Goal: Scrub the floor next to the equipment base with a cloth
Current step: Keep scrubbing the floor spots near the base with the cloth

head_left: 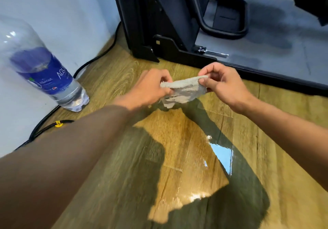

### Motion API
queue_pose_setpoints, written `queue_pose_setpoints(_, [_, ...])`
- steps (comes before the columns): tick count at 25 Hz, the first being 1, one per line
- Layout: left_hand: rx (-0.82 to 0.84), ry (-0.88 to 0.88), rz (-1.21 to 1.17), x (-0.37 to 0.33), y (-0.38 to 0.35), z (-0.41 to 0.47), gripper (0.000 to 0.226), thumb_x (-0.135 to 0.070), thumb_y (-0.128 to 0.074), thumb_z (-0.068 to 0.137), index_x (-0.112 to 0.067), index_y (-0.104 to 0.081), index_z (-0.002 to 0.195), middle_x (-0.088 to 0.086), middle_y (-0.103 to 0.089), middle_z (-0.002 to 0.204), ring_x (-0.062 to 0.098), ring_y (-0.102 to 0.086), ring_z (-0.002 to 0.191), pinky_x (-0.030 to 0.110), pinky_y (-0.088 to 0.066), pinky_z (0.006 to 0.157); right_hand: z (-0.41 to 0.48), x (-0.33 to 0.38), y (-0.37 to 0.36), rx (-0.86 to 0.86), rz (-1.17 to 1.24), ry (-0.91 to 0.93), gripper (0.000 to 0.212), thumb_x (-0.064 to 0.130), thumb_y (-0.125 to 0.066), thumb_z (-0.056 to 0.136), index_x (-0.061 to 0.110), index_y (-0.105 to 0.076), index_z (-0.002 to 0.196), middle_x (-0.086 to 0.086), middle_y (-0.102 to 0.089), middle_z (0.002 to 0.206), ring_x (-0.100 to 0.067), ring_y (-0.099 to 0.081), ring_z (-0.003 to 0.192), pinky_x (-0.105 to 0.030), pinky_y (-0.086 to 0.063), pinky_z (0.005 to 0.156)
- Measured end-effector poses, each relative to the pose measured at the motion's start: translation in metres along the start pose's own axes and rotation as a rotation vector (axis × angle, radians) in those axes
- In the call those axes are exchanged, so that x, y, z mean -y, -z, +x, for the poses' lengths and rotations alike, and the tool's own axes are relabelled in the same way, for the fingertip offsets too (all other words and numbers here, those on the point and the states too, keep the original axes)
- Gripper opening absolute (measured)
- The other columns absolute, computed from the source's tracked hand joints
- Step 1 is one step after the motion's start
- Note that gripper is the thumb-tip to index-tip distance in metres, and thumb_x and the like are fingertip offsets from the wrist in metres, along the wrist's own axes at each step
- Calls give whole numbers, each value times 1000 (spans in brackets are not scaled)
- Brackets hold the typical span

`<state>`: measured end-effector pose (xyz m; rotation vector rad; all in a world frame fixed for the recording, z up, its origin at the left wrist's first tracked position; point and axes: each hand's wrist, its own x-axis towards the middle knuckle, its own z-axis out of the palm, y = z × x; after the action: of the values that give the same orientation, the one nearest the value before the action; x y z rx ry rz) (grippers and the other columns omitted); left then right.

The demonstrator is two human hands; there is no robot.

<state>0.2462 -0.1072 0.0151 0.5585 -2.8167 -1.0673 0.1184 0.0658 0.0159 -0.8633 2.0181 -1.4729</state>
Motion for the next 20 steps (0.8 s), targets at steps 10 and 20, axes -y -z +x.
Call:
queue_pose_setpoints(10, [444, 189, 540, 33, -60, -78, 26, -56, -59, 79, -32, -53, 85, 0, -61, 104, 23, -54, 105, 35, -44, 89, -44, -44, -2, 786, -717, -90, 15, 20, -67, 85, 23, -67, 101, 16, -66, 98, -7, -63, 93, -19, -51, 83])
queue_pose_setpoints(20, [189, 282, 474, 25, -93, -15, 44, -34, -62, 91, -28, -48, 131, 3, -60, 121, 25, -55, 111, 36, -42, 88, -9, -84, -42, 384, -935, 19, 7, 21, -62, 87, 23, -55, 88, 3, -56, 89, -19, -57, 80, -25, -45, 59])
